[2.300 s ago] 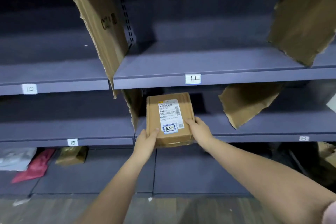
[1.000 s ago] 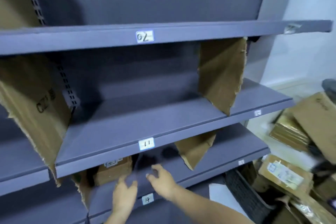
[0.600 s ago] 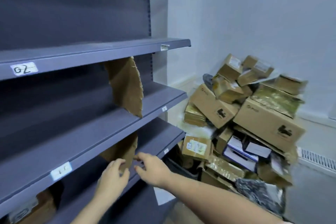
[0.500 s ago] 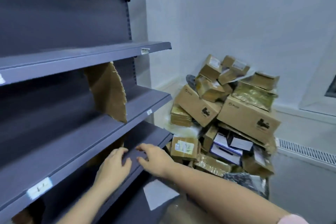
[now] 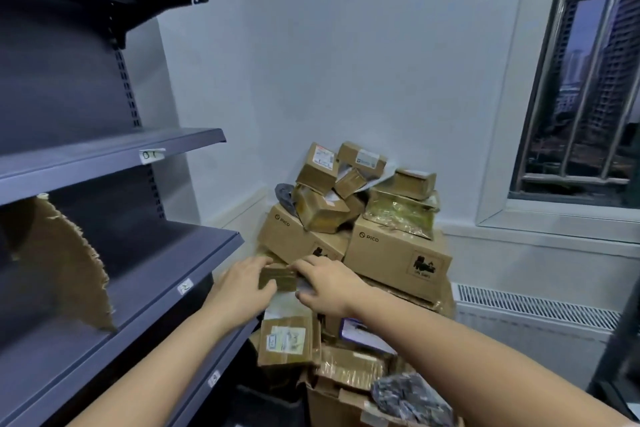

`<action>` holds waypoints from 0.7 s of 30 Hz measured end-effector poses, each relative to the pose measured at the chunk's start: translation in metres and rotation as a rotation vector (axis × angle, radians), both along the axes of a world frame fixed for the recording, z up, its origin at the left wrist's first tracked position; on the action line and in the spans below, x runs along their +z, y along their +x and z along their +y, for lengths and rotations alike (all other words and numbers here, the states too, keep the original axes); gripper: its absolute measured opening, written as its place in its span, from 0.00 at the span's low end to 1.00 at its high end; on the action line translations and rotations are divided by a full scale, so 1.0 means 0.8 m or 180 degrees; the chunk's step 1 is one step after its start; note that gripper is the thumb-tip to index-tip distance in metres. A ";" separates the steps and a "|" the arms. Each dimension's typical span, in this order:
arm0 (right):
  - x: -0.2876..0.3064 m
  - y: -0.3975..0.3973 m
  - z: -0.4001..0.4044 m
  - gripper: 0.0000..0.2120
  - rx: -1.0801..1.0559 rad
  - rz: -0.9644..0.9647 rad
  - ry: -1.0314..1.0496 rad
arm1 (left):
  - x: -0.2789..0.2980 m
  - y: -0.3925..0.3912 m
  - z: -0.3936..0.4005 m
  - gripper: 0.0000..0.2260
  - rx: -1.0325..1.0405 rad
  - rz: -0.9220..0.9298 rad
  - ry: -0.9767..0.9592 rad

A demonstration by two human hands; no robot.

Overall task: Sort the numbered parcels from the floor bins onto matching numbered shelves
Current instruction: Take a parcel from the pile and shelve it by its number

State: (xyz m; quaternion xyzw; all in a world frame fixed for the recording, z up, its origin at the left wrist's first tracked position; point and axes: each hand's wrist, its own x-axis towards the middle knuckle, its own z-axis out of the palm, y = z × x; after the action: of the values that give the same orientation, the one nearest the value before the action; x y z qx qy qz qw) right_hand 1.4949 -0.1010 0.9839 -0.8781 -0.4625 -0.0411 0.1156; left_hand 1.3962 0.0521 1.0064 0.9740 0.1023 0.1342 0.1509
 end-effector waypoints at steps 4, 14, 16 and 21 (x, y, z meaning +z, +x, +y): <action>0.017 0.089 -0.035 0.26 0.0000 -0.0153 -0.0003 | 0.009 0.083 -0.019 0.22 -0.0047 -0.0040 -0.0116; 0.050 0.279 -0.091 0.26 -0.0167 -0.0262 -0.0055 | 0.029 0.271 -0.047 0.19 -0.0087 -0.0031 -0.0067; 0.052 0.309 -0.098 0.26 -0.0219 -0.0249 -0.0027 | 0.032 0.302 -0.044 0.20 -0.0092 -0.0035 -0.0023; 0.056 0.389 -0.109 0.27 -0.0438 -0.0226 0.0030 | 0.043 0.385 -0.032 0.21 -0.0209 -0.0037 0.0058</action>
State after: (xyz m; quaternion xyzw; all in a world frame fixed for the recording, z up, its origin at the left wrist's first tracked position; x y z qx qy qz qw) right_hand 1.8060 -0.1884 1.0287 -0.9053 -0.4047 -0.0821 0.1001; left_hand 1.7039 0.0261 1.0412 0.9774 0.0681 0.1357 0.1469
